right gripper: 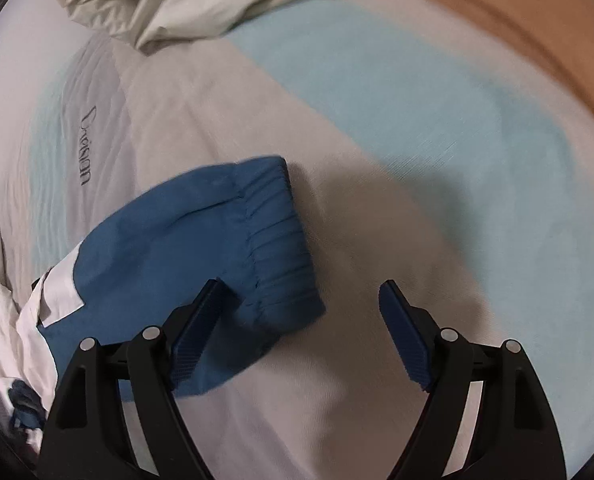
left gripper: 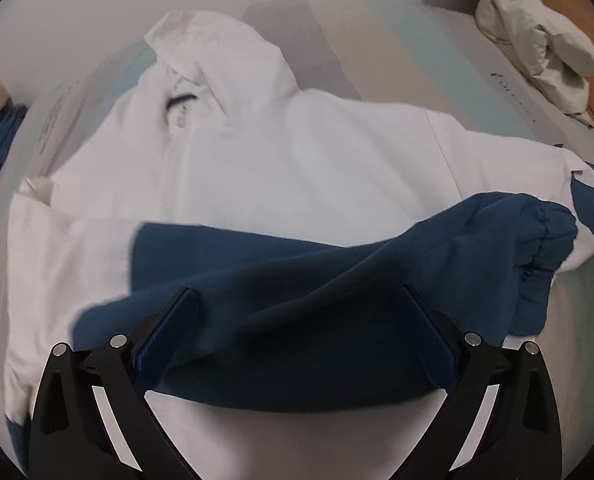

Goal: Fold large clothes

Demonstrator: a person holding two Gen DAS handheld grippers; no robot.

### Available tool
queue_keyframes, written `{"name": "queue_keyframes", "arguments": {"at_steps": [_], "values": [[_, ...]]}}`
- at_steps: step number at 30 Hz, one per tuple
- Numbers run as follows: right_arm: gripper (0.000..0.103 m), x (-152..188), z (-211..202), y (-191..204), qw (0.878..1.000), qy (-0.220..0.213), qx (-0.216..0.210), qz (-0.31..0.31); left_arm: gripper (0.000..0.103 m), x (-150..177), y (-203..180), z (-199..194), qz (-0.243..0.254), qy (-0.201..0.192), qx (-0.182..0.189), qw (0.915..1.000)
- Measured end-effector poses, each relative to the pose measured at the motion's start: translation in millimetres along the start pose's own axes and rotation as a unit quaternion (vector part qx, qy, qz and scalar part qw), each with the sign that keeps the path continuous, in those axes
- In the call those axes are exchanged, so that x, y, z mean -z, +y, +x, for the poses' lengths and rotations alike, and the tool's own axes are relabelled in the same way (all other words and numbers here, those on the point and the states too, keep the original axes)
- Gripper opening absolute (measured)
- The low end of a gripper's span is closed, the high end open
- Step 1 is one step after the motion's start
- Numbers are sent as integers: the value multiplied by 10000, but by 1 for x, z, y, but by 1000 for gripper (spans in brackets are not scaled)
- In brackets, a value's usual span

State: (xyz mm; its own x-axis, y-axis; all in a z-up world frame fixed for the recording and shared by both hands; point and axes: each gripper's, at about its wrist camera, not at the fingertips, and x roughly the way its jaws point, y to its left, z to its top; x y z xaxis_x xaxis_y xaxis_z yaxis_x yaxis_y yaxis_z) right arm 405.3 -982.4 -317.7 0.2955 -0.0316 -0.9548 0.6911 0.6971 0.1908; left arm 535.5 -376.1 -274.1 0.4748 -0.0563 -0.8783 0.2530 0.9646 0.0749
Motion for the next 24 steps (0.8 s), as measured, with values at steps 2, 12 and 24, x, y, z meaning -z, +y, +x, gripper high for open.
{"name": "queue_keyframes", "arguments": {"at_steps": [2,12,24], "values": [[80,-2,3,0,10000,-35,-80,-10,97,0,-7,5,-55,20,-88,9999],[53,6,-6,16,9983,-285,-316,-387,97,-4,-1,1,-372,-129,-535,9978],[28,25,-64,85,9925,-879,-125,-844,97,3,143,-12,-436,-315,-1654,9848]]}}
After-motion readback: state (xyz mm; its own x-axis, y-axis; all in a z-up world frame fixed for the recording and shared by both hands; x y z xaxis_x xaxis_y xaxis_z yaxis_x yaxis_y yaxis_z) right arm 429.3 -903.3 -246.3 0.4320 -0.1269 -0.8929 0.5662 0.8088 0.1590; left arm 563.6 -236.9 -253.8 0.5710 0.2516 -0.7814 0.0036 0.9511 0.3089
